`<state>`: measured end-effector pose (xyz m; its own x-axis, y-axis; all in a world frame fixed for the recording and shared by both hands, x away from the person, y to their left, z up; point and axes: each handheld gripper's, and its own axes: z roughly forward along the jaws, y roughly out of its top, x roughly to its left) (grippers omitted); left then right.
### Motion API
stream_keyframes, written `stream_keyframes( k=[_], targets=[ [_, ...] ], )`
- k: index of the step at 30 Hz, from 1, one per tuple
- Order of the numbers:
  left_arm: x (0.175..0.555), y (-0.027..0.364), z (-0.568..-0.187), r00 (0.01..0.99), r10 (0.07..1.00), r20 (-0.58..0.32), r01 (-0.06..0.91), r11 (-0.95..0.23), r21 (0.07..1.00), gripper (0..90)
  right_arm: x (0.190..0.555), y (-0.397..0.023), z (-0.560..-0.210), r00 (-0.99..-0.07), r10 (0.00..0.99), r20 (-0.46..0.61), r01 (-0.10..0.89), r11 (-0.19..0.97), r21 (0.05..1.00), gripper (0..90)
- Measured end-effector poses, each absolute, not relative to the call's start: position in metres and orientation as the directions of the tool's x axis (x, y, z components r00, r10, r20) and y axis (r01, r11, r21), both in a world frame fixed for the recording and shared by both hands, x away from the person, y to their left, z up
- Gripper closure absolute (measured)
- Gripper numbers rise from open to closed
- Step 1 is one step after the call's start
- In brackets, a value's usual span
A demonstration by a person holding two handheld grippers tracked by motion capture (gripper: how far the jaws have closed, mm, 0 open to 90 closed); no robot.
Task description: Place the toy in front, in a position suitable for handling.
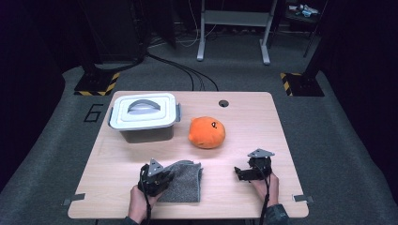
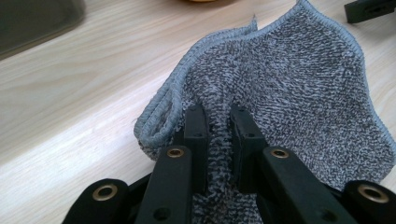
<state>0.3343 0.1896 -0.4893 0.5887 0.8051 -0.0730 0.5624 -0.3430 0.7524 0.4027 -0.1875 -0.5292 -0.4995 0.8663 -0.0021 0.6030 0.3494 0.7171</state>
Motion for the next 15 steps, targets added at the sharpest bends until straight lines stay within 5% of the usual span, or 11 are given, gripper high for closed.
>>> stream_keyframes(
  k=[15],
  targets=[
    [0.355, 0.144, -0.498, 0.631, 0.767, -0.116, 0.576, -0.364, 0.732, 79.1, 0.403, -0.187, -0.529, -0.498, 0.867, 0.002, 0.605, 0.346, 0.717, 2.3]
  ],
)
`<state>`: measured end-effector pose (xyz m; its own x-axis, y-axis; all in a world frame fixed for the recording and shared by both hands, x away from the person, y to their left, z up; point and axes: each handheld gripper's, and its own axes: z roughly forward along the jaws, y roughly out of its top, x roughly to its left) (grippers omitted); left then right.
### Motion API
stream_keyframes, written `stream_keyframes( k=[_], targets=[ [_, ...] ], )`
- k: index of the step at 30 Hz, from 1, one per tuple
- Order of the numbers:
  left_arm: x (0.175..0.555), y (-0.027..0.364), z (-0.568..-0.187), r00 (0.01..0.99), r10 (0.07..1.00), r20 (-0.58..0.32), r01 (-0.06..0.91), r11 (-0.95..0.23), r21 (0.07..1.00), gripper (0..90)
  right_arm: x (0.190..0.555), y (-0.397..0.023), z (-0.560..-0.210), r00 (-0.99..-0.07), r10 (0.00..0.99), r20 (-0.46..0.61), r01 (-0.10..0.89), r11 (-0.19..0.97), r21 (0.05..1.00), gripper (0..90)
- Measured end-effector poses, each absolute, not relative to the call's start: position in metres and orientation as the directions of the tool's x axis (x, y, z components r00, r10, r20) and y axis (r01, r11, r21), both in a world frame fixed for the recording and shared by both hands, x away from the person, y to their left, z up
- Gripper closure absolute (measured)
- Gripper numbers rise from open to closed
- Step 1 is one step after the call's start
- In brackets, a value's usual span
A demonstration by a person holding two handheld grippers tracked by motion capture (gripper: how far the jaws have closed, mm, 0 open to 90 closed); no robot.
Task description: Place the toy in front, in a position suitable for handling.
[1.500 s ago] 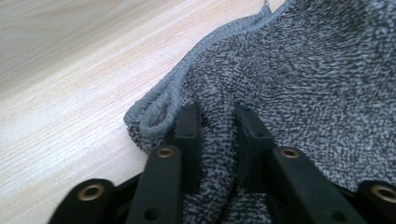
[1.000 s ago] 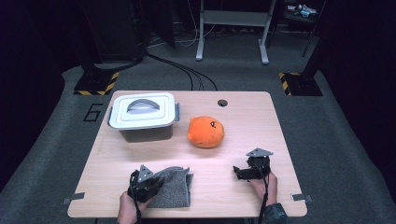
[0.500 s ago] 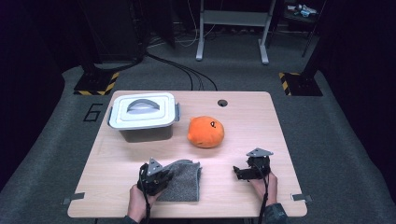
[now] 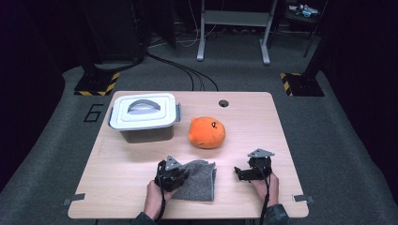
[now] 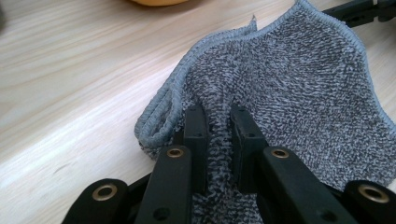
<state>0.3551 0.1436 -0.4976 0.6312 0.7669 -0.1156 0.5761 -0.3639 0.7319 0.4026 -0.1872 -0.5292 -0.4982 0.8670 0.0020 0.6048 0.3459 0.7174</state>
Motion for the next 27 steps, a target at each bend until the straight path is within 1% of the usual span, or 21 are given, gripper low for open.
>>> stream_keyframes(
  k=[4, 6, 9, 10, 11, 12, 13, 14, 15, 16, 17, 18, 22, 24, 26, 27],
  targets=[
    [0.361, 0.13, -0.5, 0.637, 0.759, -0.133, 0.579, -0.357, 0.733, 78.5, 0.403, -0.187, -0.529, -0.499, 0.867, 0.002, 0.605, 0.347, 0.717, 2.2],
    [0.362, 0.124, -0.503, 0.644, 0.755, -0.123, 0.576, -0.373, 0.727, 77.7, 0.403, -0.187, -0.529, -0.498, 0.867, 0.0, 0.604, 0.348, 0.717, 2.3],
    [0.363, 0.119, -0.507, 0.652, 0.751, -0.104, 0.575, -0.4, 0.714, 65.0, 0.403, -0.187, -0.529, -0.499, 0.867, 0.002, 0.605, 0.346, 0.717, 2.2],
    [0.364, 0.119, -0.506, 0.653, 0.751, -0.1, 0.575, -0.405, 0.711, 57.0, 0.403, -0.187, -0.529, -0.498, 0.867, -0.001, 0.604, 0.348, 0.717, 2.3],
    [0.364, 0.119, -0.506, 0.653, 0.751, -0.1, 0.575, -0.405, 0.711, 51.7, 0.403, -0.187, -0.529, -0.498, 0.867, -0.001, 0.604, 0.348, 0.717, 2.3],
    [0.363, 0.12, -0.505, 0.654, 0.751, -0.093, 0.57, -0.408, 0.713, 51.7, 0.403, -0.187, -0.529, -0.498, 0.867, 0.002, 0.605, 0.346, 0.717, 2.3],
    [0.362, 0.121, -0.504, 0.65, 0.754, -0.099, 0.57, -0.397, 0.719, 48.8, 0.403, -0.187, -0.529, -0.499, 0.867, 0.002, 0.605, 0.346, 0.717, 2.3],
    [0.361, 0.122, -0.502, 0.65, 0.754, -0.094, 0.572, -0.404, 0.714, 43.5, 0.403, -0.187, -0.529, -0.5, 0.866, 0.002, 0.605, 0.347, 0.717, 2.4],
    [0.361, 0.125, -0.5, 0.653, 0.754, -0.075, 0.568, -0.422, 0.706, 36.2, 0.403, -0.188, -0.529, -0.505, 0.863, 0.003, 0.607, 0.353, 0.712, 2.5],
    [0.36, 0.127, -0.5, 0.647, 0.759, -0.078, 0.566, -0.409, 0.715, 27.6, 0.403, -0.188, -0.529, -0.504, 0.863, 0.004, 0.607, 0.352, 0.713, 2.6],
    [0.36, 0.131, -0.498, 0.649, 0.758, -0.07, 0.565, -0.417, 0.712, 24.4, 0.402, -0.188, -0.529, -0.504, 0.864, 0.004, 0.607, 0.351, 0.713, 2.6],
    [0.359, 0.134, -0.496, 0.643, 0.763, -0.065, 0.566, -0.416, 0.712, 24.4, 0.402, -0.188, -0.529, -0.504, 0.864, 0.004, 0.607, 0.351, 0.713, 2.6],
    [0.354, 0.153, -0.493, 0.615, 0.787, -0.048, 0.565, -0.398, 0.723, 15.2, 0.402, -0.188, -0.529, -0.505, 0.863, 0.006, 0.608, 0.351, 0.712, 2.9],
    [0.352, 0.164, -0.493, 0.602, 0.798, -0.045, 0.571, -0.39, 0.723, 14.7, 0.402, -0.188, -0.529, -0.505, 0.863, 0.006, 0.608, 0.35, 0.712, 2.7],
    [0.349, 0.179, -0.494, 0.582, 0.813, -0.022, 0.573, -0.391, 0.72, 12.7, 0.402, -0.187, -0.529, -0.505, 0.863, 0.009, 0.606, 0.348, 0.715, 2.3],
    [0.348, 0.185, -0.496, 0.571, 0.82, -0.031, 0.584, -0.38, 0.717, 11.3, 0.401, -0.187, -0.529, -0.508, 0.862, 0.002, 0.605, 0.355, 0.713, 2.2]
  ],
)
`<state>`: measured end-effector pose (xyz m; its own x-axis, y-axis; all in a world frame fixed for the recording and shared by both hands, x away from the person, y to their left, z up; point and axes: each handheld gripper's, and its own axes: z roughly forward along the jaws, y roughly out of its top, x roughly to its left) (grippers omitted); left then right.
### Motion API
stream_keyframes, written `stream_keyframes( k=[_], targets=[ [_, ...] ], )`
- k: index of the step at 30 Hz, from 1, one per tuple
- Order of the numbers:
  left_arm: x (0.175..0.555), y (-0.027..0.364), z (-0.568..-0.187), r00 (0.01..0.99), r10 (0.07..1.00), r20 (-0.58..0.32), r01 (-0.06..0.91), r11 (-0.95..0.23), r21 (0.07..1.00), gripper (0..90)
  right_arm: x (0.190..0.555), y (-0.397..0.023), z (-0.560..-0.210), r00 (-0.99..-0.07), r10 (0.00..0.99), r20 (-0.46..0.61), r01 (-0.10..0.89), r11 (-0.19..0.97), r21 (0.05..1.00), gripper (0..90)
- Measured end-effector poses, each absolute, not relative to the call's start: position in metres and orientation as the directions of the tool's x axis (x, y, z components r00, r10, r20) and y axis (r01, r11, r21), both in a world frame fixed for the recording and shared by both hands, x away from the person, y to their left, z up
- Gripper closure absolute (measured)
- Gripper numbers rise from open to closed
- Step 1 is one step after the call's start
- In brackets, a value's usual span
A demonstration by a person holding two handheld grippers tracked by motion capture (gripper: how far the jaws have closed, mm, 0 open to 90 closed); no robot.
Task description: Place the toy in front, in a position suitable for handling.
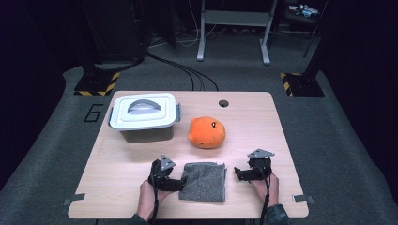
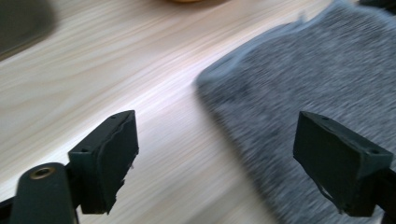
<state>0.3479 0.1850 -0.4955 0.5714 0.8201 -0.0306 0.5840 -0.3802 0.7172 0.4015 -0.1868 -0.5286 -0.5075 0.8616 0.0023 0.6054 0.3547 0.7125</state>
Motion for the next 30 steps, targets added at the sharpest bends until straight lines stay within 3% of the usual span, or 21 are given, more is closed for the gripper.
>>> stream_keyframes(
  k=[10, 22, 30],
  targets=[
    [0.337, 0.224, -0.514, 0.497, 0.867, -0.04, 0.629, -0.328, 0.705, 0.8, 0.395, -0.185, -0.518, -0.537, 0.84, 0.072, 0.615, 0.332, 0.715, 0.0],
    [0.339, 0.229, -0.525, 0.483, 0.875, -0.01, 0.634, -0.342, 0.694, 0.3, 0.37, -0.14, -0.485, -0.674, 0.735, 0.07, 0.521, 0.405, 0.752, 0.7],
    [0.34, 0.228, -0.53, 0.475, 0.88, 0.004, 0.622, -0.34, 0.705, 0.1, 0.366, -0.105, -0.49, -0.741, 0.669, 0.058, 0.491, 0.482, 0.726, 0.2]
  ],
)
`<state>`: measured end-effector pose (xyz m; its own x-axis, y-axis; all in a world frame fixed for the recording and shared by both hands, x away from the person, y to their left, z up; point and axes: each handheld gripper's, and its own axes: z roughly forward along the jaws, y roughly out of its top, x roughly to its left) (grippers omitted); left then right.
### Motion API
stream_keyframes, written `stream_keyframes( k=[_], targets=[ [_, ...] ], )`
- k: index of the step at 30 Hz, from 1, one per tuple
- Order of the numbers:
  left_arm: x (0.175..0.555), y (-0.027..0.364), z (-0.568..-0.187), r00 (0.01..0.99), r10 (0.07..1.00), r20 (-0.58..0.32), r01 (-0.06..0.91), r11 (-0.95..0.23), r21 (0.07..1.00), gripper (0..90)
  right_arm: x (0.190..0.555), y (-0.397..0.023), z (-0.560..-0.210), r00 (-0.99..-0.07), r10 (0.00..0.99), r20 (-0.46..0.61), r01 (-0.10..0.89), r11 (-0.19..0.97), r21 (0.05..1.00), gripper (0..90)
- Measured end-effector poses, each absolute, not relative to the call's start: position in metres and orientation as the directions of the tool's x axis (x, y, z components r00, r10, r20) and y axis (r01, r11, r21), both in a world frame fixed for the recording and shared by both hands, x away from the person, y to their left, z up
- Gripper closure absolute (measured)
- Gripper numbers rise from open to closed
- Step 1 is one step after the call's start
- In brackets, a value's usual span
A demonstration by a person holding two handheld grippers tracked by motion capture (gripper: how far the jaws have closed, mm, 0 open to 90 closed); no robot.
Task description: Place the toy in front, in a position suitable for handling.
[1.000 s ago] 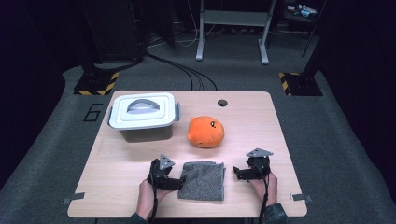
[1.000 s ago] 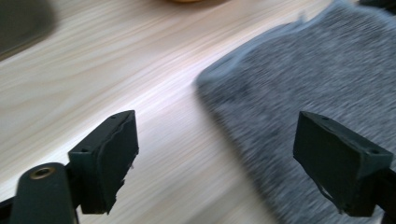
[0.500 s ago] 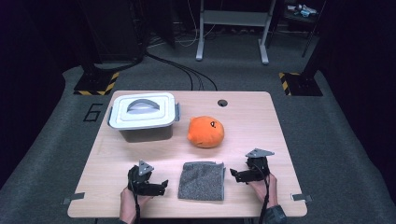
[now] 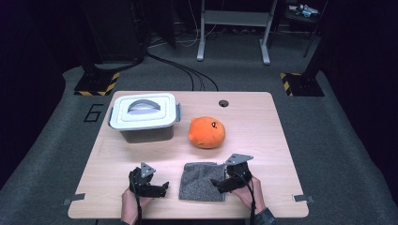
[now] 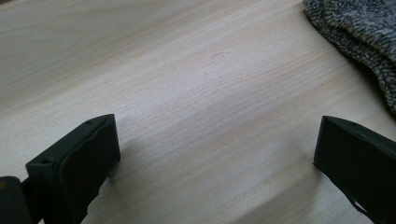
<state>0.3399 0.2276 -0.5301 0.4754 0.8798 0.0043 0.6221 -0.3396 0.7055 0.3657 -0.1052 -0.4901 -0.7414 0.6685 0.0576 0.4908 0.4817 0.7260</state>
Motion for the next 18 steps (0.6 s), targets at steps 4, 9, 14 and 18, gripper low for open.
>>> stream_keyframes(
  k=[4, 9, 14, 18],
  targets=[
    [0.34, 0.228, -0.53, 0.48, 0.877, 0.006, 0.62, -0.344, 0.705, 0.0, 0.364, -0.091, -0.495, -0.769, 0.638, 0.041, 0.471, 0.521, 0.711, 0.3],
    [0.34, 0.229, -0.531, 0.485, 0.874, 0.006, 0.61, -0.344, 0.714, 0.0, 0.365, -0.079, -0.5, -0.793, 0.609, 0.022, 0.449, 0.559, 0.697, 1.2],
    [0.341, 0.229, -0.532, 0.489, 0.872, 0.007, 0.605, -0.345, 0.717, 0.0, 0.367, -0.075, -0.51, -0.798, 0.603, 0.016, 0.455, 0.584, 0.673, 4.2],
    [0.341, 0.229, -0.532, 0.491, 0.871, 0.008, 0.605, -0.347, 0.717, 0.0, 0.367, -0.075, -0.52, -0.793, 0.609, 0.023, 0.469, 0.585, 0.662, 7.2]
  ],
)
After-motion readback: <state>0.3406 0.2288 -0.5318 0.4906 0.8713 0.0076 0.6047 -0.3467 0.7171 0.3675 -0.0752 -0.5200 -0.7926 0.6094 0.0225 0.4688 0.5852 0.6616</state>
